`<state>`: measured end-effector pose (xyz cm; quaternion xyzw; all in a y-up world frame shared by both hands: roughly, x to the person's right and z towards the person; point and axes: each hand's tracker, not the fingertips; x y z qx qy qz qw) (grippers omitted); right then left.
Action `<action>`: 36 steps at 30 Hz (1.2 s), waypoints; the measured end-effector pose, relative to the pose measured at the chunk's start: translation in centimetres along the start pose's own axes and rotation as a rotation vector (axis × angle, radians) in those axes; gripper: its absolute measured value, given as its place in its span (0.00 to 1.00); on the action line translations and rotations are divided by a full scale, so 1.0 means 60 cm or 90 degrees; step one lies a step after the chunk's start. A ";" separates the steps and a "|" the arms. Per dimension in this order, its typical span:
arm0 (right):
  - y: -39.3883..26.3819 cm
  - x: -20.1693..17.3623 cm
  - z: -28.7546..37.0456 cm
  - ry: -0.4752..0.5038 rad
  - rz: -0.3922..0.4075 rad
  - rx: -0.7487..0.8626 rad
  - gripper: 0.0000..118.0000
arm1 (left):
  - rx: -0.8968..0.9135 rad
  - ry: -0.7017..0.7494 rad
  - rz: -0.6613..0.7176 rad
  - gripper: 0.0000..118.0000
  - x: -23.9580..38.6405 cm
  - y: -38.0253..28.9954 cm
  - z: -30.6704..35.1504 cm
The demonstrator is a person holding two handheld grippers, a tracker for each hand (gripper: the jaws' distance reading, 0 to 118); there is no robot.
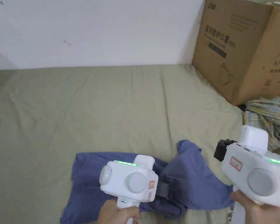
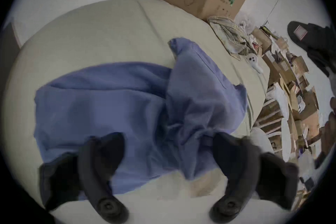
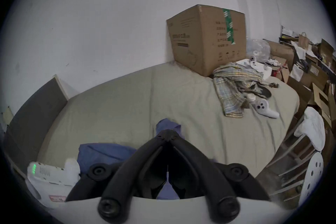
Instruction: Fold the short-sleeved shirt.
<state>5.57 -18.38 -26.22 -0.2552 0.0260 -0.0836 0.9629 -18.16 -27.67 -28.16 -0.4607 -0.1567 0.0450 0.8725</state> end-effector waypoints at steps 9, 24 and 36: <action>-0.032 -0.083 -0.025 0.075 0.064 -0.035 0.01 | 0.077 0.093 0.145 0.00 -0.158 -0.094 0.152; -0.058 -0.109 -0.048 0.099 0.082 -0.074 0.01 | 0.011 0.151 0.236 0.79 -0.258 -0.168 0.147; -0.063 -0.037 -0.074 0.056 0.034 -0.108 0.01 | -0.022 0.220 0.168 0.05 -0.199 -0.159 0.101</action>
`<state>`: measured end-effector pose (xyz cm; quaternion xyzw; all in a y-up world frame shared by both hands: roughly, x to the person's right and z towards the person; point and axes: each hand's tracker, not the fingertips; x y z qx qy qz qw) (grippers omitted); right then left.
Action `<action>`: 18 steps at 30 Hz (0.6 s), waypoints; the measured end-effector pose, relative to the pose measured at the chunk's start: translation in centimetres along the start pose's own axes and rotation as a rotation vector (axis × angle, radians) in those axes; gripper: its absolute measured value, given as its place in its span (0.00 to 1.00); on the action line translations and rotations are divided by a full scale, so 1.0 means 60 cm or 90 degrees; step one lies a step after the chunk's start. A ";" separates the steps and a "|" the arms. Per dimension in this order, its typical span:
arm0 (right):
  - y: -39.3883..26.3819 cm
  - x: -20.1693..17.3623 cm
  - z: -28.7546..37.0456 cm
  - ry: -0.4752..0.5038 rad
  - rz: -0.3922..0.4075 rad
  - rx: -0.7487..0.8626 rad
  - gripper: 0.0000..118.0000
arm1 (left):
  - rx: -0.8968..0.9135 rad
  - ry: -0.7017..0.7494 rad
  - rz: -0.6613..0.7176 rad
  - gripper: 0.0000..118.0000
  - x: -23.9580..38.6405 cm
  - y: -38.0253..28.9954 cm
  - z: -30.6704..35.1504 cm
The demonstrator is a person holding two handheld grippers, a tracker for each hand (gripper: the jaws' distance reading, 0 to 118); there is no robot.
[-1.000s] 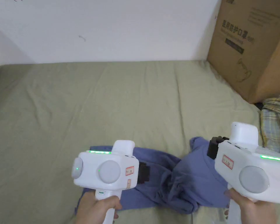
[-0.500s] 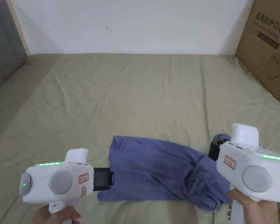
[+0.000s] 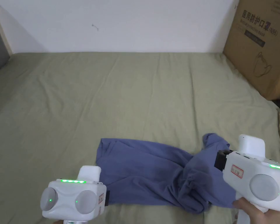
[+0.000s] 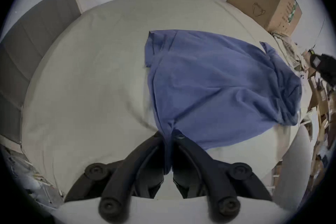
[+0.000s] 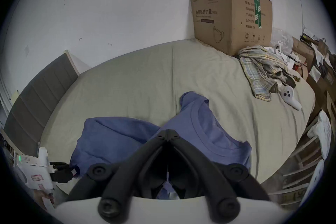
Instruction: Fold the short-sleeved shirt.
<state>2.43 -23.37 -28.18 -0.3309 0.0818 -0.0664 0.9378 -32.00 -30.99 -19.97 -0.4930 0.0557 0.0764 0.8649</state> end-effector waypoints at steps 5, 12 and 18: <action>0.039 0.028 -0.028 0.016 -0.001 -0.035 0.12 | 0.012 0.003 -0.015 0.05 0.005 -0.002 0.029; 0.132 0.040 -0.134 -0.017 0.086 -0.034 0.68 | 0.020 -0.005 -0.003 0.05 0.004 0.005 0.051; 0.188 0.075 -0.344 -0.032 0.083 -0.193 0.68 | -0.003 0.000 -0.002 0.05 0.004 0.013 0.043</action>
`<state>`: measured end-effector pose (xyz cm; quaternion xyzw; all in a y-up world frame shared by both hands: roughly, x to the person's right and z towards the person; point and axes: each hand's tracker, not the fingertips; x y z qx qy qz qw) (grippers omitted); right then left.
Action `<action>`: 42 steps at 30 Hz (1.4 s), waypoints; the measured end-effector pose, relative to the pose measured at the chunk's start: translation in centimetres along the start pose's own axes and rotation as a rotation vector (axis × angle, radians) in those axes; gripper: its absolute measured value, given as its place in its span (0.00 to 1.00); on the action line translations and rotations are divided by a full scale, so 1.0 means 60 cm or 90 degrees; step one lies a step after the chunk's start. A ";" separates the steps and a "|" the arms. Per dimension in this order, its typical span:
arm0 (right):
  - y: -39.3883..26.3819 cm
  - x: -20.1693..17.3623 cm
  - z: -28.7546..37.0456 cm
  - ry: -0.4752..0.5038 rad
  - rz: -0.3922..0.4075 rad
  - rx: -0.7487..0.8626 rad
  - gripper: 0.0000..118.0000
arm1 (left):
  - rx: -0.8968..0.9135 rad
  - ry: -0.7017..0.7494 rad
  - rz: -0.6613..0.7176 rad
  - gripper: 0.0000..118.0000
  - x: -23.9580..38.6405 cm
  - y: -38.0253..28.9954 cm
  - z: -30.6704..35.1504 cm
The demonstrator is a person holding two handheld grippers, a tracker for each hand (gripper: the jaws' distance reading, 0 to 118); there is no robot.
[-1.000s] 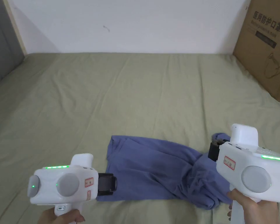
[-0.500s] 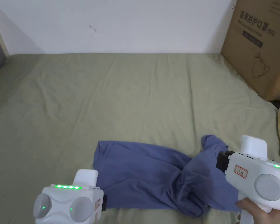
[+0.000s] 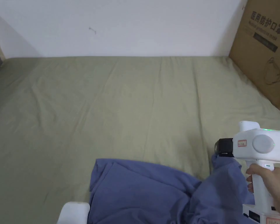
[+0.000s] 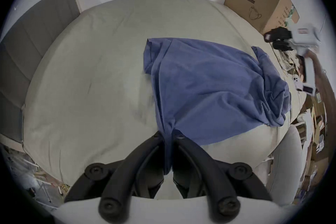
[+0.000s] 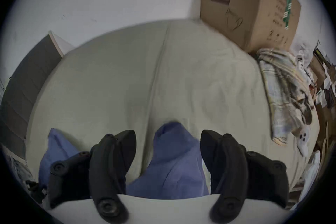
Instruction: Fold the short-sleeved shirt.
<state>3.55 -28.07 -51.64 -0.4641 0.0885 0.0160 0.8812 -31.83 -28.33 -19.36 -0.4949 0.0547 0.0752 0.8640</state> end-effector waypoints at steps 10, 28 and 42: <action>-0.013 -0.007 -0.069 -0.045 0.061 -0.087 0.11 | -0.021 0.003 0.022 0.05 0.000 0.005 -0.008; 0.093 0.074 0.250 -0.049 -0.021 0.106 0.06 | 0.198 0.049 0.084 0.05 -0.074 0.177 0.155; 0.278 0.068 0.455 -0.082 -0.019 0.259 0.06 | 0.341 0.170 0.081 0.05 -0.239 0.458 0.331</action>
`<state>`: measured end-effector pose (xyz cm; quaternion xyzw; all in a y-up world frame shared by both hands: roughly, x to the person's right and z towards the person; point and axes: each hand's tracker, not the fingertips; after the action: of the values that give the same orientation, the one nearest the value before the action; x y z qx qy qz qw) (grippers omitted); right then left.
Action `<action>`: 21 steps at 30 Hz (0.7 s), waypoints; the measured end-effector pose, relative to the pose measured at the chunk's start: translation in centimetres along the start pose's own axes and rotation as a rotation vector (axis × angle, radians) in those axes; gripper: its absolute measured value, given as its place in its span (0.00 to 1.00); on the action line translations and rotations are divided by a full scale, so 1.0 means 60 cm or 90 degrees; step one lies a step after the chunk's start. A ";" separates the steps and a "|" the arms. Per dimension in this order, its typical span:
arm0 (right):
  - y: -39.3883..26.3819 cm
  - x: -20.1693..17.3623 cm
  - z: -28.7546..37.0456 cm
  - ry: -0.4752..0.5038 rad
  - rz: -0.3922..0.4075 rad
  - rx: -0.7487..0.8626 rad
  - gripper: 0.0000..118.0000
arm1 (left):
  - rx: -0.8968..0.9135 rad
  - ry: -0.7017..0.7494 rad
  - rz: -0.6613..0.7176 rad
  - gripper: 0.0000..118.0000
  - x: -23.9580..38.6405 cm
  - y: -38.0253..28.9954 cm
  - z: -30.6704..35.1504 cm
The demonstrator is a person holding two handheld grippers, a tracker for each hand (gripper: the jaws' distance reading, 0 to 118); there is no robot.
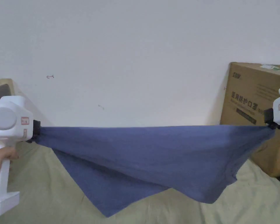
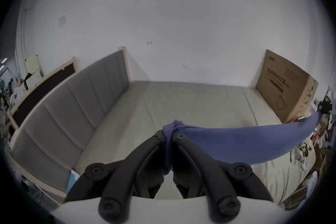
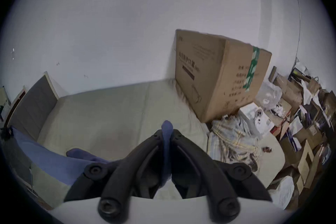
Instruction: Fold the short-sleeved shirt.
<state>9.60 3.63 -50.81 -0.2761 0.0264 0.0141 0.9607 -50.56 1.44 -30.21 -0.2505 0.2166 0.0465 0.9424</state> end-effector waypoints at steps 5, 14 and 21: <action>0.057 -0.055 -0.013 0.022 0.019 0.023 0.06 | 0.014 0.023 -0.007 0.05 -0.024 0.048 -0.025; 0.062 -0.130 -0.089 0.060 0.025 0.018 0.06 | 0.017 0.055 -0.008 0.05 -0.070 0.049 -0.071; -0.117 -0.131 -0.162 0.091 0.019 -0.108 0.06 | -0.073 0.049 0.004 0.05 -0.110 -0.146 -0.058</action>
<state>1.66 -7.55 -54.86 -0.3563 0.0979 0.0104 0.9292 -56.14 -7.75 -26.10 -0.3051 0.2506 0.0521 0.9173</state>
